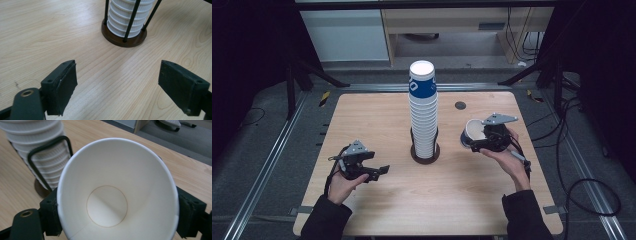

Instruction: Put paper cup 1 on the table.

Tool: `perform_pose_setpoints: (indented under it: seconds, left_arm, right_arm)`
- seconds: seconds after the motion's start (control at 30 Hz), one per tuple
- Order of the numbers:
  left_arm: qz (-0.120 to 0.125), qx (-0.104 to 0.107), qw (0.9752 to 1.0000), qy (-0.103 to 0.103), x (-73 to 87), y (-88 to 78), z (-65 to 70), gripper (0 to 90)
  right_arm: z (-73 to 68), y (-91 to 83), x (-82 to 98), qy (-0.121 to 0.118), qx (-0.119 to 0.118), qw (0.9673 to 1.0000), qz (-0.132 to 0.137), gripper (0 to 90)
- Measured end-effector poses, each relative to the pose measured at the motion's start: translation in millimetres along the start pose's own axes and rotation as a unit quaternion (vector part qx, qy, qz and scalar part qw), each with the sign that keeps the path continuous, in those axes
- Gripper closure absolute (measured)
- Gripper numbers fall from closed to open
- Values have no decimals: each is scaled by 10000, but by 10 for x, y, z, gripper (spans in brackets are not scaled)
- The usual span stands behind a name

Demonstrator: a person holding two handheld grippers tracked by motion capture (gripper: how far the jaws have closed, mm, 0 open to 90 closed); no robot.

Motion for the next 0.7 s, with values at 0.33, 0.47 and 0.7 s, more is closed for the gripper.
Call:
perform_pose_setpoints:
  seconds: [0.33, 0.47, 0.7]
  left_arm:
    - [9, -164, 9998, -94, 12, -49, -93, 147]
    - [-13, -212, 9997, -76, 20, -48, -108, 148]
    - [-38, -268, 9996, -67, 27, -56, -126, 149]
  right_arm:
    - [377, 151, 230, 206, 652, 9946, -782, 162]
    - [509, 202, 328, 351, 755, 9913, -1015, 160]
    - [638, 285, 450, 469, 880, 9862, -1320, 156]
Point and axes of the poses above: each handheld gripper's, and its own axes: y roughly forward along the jaws, x roughly out of its underside, z roughly to its right, the point moved 5 cm from there along y, roughly forward along the jaws
